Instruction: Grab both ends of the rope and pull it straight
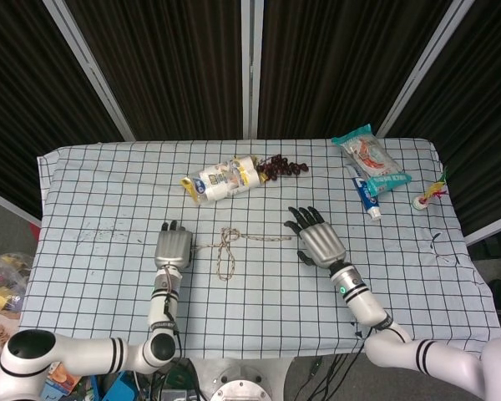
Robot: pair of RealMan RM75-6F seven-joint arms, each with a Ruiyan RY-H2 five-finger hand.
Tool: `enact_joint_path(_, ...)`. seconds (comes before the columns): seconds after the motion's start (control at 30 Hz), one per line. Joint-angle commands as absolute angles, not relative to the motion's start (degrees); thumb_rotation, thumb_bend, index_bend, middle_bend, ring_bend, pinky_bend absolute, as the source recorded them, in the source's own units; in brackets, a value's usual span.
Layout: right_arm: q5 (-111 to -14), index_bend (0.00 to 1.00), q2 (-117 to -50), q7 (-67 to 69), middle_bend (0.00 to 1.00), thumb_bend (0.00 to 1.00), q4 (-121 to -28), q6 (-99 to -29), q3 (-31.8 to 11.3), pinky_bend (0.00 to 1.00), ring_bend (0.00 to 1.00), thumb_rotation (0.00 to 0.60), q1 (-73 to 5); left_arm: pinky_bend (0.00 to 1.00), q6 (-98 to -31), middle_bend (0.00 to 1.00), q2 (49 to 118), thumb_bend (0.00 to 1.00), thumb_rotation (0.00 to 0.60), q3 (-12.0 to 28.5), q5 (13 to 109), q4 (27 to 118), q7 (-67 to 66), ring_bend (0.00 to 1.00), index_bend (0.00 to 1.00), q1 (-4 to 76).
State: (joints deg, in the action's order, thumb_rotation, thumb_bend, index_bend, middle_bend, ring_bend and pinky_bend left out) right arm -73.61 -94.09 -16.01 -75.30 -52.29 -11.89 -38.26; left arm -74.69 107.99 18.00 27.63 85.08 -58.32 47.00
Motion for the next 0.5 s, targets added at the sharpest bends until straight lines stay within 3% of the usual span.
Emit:
enact_joint_path(0.03,-71.98,0.25,-96.84,-16.92,0.0,0.29,-72.15,-50.97,-12.36,0.0,0.0,0.6,-40.09,0.15,-74.66,0.33,107.83,0.41,0.6,18.02,27.54,85.33,-58.06,0.11,0.57,46.96)
enact_joint_path(0.5,-69.07,0.34,-104.71,-18.21,0.0,0.31,-63.74,-51.44,-12.93,0.0,0.0,0.6,-42.71,0.15,-74.24,0.33,106.97,0.41,0.6,17.87,26.02,86.25,-57.76,0.11,0.57,47.16)
